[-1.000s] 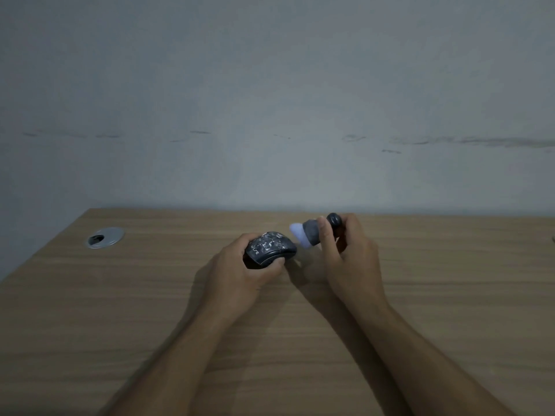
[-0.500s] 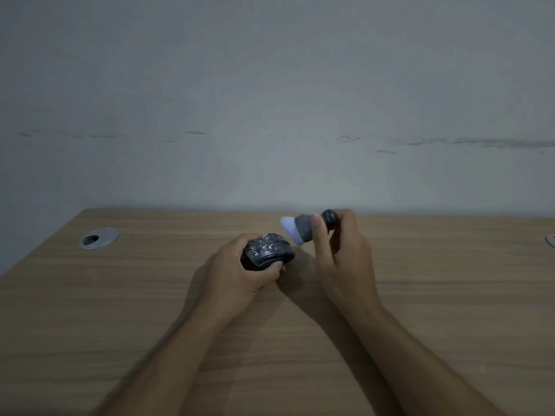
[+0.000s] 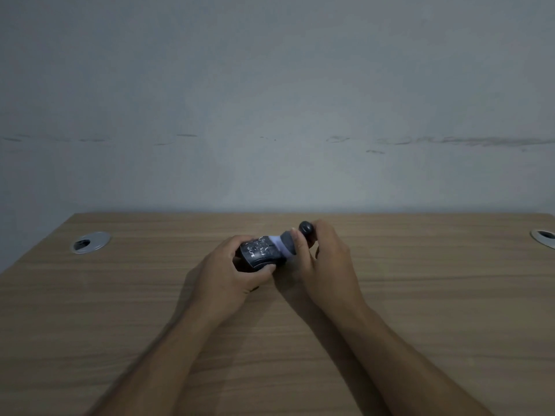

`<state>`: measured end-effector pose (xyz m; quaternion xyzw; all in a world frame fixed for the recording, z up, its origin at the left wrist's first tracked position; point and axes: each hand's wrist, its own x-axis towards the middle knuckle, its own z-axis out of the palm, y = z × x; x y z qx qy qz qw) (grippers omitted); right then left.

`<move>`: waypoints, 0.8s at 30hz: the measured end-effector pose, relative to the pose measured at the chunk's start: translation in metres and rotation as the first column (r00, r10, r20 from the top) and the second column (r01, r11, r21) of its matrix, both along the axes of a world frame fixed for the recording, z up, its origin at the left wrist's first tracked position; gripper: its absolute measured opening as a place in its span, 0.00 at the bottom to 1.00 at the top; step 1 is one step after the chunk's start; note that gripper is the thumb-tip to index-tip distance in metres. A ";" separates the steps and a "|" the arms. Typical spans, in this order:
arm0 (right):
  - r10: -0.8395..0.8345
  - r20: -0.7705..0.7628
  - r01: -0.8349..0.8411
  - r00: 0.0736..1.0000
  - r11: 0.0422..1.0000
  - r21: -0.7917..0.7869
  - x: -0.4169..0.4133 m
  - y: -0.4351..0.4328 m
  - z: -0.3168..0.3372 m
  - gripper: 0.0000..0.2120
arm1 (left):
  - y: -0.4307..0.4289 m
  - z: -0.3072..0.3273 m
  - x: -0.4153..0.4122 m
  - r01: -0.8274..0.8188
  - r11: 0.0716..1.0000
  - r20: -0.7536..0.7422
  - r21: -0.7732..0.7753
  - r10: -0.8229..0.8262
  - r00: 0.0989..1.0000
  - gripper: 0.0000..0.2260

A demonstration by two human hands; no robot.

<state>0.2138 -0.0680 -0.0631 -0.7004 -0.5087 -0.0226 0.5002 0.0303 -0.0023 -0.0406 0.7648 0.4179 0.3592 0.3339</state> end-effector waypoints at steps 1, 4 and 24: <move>-0.027 -0.007 0.027 1.000 1.000 0.002 0.003 0.000 -0.001 0.10 | 0.000 0.000 0.001 -0.003 1.000 0.004 -0.003 0.003 1.000 0.19; -0.065 -0.050 0.069 0.997 0.994 0.087 0.006 -0.005 0.008 0.09 | -0.002 0.000 0.003 -0.007 1.000 0.018 -0.022 0.007 1.000 0.17; 0.130 0.109 -0.143 0.985 0.983 0.119 -0.011 -0.011 0.011 0.08 | 0.003 -0.002 0.000 -0.072 0.993 0.028 -0.091 0.074 0.997 0.11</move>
